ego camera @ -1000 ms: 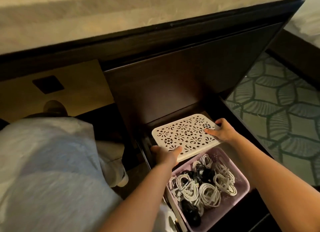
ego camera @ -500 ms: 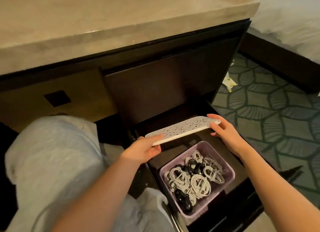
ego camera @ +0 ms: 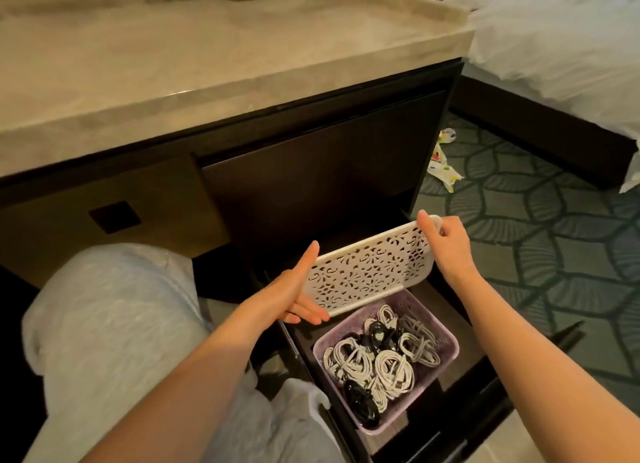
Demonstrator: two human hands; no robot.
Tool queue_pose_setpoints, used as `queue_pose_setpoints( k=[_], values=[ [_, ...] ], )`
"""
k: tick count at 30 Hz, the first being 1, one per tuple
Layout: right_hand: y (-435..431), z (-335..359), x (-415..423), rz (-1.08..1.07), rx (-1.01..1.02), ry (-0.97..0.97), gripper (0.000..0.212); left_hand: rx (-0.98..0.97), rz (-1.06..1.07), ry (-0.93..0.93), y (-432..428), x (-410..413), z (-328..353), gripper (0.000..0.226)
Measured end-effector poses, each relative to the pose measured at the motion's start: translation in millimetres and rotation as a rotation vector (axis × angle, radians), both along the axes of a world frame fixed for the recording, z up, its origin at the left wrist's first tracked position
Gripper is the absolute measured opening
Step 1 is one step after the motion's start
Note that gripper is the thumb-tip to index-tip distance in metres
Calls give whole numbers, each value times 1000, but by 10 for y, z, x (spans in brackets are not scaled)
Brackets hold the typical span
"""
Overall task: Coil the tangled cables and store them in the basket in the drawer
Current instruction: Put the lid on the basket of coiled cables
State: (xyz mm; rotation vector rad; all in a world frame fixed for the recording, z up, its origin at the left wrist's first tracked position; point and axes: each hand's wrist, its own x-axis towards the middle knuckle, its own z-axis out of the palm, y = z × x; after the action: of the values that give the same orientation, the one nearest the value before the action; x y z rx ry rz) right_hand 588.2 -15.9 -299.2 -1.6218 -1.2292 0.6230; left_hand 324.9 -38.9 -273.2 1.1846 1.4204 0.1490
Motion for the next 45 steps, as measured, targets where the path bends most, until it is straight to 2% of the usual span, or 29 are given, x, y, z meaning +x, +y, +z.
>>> queue_pose_setpoints(
  k=[3, 5, 6, 10, 12, 14, 16, 19, 22, 25, 28, 32, 35, 40, 45],
  values=[
    [74, -114, 32, -45, -156, 46, 55, -25, -81, -10, 6, 14, -49, 113],
    [108, -180, 50, -34, -229, 23, 80, -34, -115, 11, -17, 35, -91, 108],
    [129, -204, 53, -27, -252, 6, 86, -36, -125, 19, -26, 41, -124, 105],
    [186, -372, 47, 17, -379, -124, 60, -92, -30, 2, 7, 22, -394, 91],
    [180, -457, 60, 44, -441, -225, 53, -102, 38, 36, 39, 43, -541, 76],
    [146, -543, 73, 88, -481, -305, 51, -60, 71, 126, 33, 100, -630, 54],
    [108, -677, 91, 131, -540, -361, 52, 22, 46, 247, 25, 159, -734, 51],
    [17, -883, 91, 168, -631, -331, 54, 200, -198, 580, -13, 191, -895, 51],
    [-36, -1021, 87, 195, -668, -323, 54, 289, -416, 739, -65, 221, -988, 43],
    [-73, -1095, 89, 209, -683, -327, 77, 458, -581, 897, -75, 237, -1056, 45],
    [-92, -1183, 94, 231, -707, -397, 81, 447, -628, 847, -95, 241, -1113, 50],
    [-125, -1235, 38, 175, -681, -533, 57, 354, -642, 816, -121, 279, -1103, 63],
    [-171, -1247, -4, 133, -668, -678, 60, 312, -732, 877, -99, 305, -1070, 55],
    [-236, -1357, 77, 151, -768, -474, 62, 288, -754, 861, -69, 330, -1064, 50],
    [-232, -1360, 81, 150, -738, -448, 62, 341, -743, 862, -56, 329, -1089, 48]
  ],
)
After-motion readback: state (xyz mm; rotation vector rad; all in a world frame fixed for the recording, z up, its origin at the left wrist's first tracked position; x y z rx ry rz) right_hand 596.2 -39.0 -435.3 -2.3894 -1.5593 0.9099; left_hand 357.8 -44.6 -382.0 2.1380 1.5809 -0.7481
